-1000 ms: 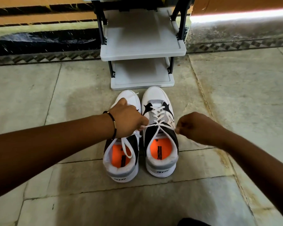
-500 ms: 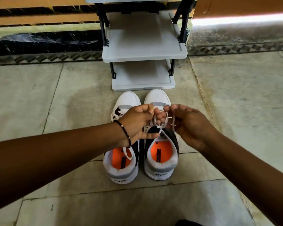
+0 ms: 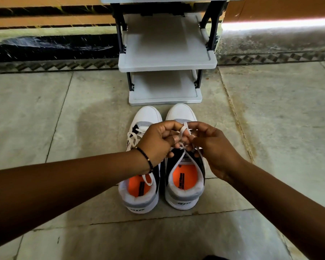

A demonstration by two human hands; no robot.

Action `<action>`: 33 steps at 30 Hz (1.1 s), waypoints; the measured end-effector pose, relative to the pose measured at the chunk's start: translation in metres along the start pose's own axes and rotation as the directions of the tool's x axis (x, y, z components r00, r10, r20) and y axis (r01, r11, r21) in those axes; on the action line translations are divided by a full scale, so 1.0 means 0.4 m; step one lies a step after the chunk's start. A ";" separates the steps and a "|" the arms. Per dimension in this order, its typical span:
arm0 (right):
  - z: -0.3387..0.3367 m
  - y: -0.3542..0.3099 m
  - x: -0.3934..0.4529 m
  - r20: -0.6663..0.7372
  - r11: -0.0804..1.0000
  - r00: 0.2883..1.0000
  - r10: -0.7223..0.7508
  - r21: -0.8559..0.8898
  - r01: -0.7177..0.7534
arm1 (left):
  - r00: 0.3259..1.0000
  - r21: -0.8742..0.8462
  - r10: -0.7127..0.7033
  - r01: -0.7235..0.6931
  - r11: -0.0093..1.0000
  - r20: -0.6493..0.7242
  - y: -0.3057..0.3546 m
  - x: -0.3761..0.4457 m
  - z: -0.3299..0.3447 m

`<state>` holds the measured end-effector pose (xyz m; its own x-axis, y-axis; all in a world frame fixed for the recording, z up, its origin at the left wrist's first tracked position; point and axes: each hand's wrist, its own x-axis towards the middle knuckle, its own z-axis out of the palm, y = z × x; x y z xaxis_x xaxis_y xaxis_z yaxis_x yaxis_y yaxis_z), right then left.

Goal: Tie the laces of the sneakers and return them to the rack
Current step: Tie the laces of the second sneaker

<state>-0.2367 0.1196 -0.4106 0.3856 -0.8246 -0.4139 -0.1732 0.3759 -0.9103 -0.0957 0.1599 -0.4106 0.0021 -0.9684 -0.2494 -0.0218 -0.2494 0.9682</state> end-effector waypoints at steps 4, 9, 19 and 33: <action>-0.010 0.008 0.018 -0.018 0.998 0.998 0.064 0.026 -0.063 | 0.998 0.014 -0.044 0.044 0.999 0.036 0.001 0.010 0.001; -0.029 0.012 0.031 0.029 0.994 0.998 0.051 0.090 -0.053 | 0.973 -0.055 -0.213 0.218 0.974 0.084 0.011 0.030 -0.014; -0.022 -0.013 0.017 0.164 0.676 0.951 -0.261 -0.673 0.301 | 0.977 0.126 -0.202 0.193 0.973 0.065 -0.002 0.045 -0.013; -0.040 0.012 0.007 0.014 0.774 0.939 -0.343 -0.562 0.291 | 0.934 0.064 -0.229 0.220 0.973 0.275 0.018 0.044 -0.036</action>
<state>-0.2511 0.1124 -0.4159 0.4341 -0.8976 -0.0765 -0.5313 -0.1865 -0.8264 -0.0812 0.1412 -0.4078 -0.2683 -0.8460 -0.4608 -0.0851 -0.4556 0.8861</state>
